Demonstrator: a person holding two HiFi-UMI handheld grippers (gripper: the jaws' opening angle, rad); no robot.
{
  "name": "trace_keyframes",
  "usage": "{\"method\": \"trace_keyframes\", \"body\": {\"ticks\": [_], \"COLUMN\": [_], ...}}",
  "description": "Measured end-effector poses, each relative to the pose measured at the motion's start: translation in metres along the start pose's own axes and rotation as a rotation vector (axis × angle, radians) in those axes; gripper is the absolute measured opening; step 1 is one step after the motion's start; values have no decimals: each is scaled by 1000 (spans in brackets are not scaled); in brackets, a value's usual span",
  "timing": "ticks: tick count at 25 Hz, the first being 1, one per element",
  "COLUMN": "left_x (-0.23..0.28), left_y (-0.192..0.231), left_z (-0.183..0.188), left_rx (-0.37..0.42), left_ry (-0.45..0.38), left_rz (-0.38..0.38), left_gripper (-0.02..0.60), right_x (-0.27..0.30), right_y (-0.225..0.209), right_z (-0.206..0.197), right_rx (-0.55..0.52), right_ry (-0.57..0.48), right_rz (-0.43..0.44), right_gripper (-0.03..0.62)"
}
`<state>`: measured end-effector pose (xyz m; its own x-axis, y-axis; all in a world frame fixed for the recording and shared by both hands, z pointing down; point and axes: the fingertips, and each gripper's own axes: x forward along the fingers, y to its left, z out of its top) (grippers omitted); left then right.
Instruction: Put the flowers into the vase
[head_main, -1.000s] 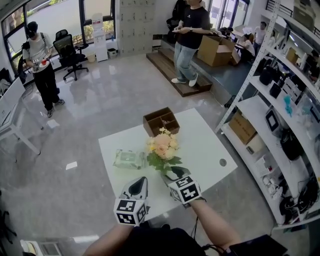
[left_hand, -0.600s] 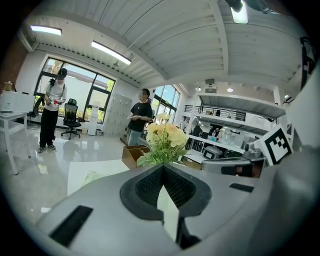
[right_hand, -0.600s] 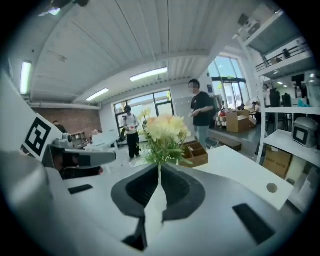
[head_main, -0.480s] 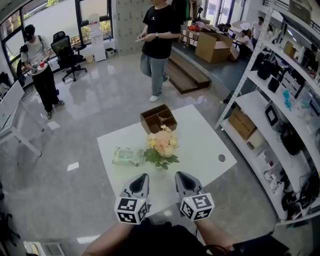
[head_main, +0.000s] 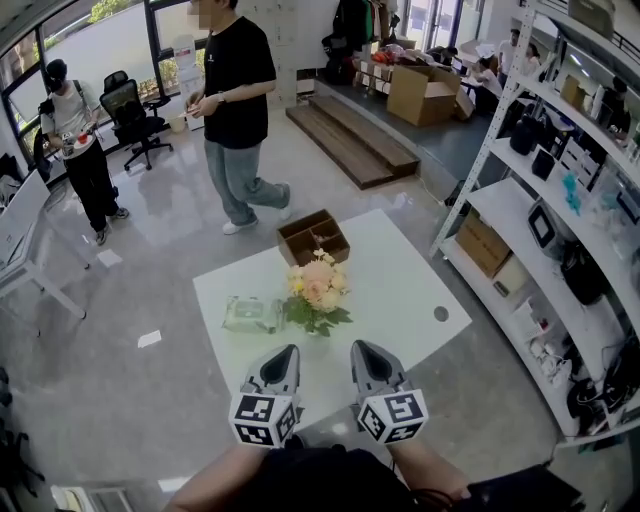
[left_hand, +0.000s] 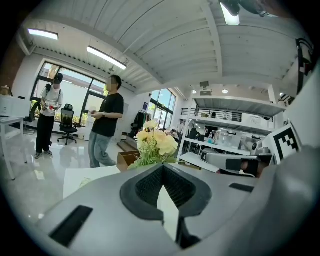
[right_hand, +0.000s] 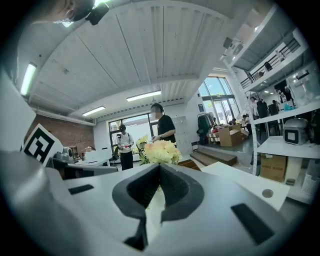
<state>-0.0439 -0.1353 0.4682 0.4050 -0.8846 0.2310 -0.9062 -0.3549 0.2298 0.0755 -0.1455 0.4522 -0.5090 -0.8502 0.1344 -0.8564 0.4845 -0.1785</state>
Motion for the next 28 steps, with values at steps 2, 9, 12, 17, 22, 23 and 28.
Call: {"method": "trace_keyframes", "body": {"ticks": [2, 9, 12, 17, 22, 23, 28], "left_x": [1, 2, 2, 4, 2, 2, 4], "left_y": [-2, -6, -6, -6, -3, -3, -3], "left_z": [-1, 0, 1, -2, -1, -1, 1], "left_rx": [5, 11, 13, 2, -3, -5, -6], "left_ry": [5, 4, 4, 15, 15, 16, 11], "left_rz": [-2, -5, -4, 0, 3, 2, -1], "left_gripper": [3, 3, 3, 3, 3, 3, 3], "right_x": [-1, 3, 3, 3, 4, 5, 7], "right_y": [0, 10, 11, 9, 12, 13, 15], "right_z": [0, 5, 4, -2, -7, -8, -10], "right_rx": [0, -21, -23, 0, 18, 17, 8], "right_ry": [-4, -12, -3, 17, 42, 45, 51], "right_rz": [-2, 20, 23, 27, 42, 43, 47], "right_gripper": [3, 3, 3, 3, 3, 3, 3]}}
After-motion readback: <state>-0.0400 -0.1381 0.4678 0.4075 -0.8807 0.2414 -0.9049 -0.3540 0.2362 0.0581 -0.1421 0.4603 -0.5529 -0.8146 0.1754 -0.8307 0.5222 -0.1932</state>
